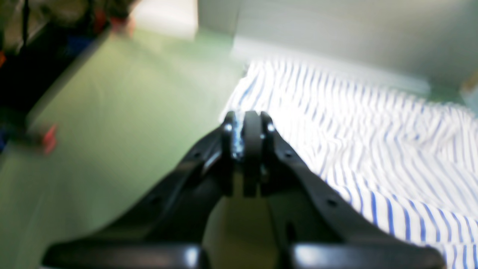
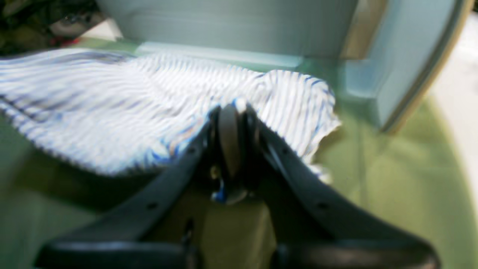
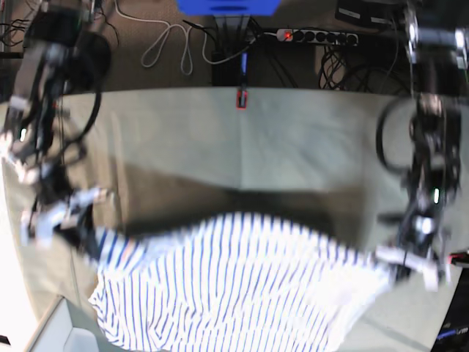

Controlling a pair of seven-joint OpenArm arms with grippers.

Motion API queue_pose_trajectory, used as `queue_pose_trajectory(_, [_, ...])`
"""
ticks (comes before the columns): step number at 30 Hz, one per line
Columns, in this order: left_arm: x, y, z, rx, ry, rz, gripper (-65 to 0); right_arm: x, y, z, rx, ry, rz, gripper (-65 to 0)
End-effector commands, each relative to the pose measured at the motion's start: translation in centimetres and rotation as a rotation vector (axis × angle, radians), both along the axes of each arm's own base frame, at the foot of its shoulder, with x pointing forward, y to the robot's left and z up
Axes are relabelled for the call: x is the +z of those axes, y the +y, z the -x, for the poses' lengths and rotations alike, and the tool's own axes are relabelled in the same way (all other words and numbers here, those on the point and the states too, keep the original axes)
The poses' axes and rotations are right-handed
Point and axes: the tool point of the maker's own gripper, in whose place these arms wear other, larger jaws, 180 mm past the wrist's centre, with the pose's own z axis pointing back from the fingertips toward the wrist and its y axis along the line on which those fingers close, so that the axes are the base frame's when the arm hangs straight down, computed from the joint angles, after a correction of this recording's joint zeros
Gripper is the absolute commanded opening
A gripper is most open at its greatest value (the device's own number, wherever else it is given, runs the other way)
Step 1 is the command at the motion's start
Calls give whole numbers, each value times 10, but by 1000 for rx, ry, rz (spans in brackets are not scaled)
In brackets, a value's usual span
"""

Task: Layout the t-shirt on the table in an organized manner, then fold the t-shirt properly
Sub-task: 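Lift the shirt with both grippers and pull it apart to straighten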

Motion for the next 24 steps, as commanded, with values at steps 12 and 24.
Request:
queue_pose_trajectory(12, [-28, 78, 136, 247, 71, -16, -648, -15, 11, 116, 0, 15, -116, -650])
queue_pose_trajectory(24, [-24, 77, 174, 299, 79, -6, -648, -19, 5, 174, -48, 26, -171, -650])
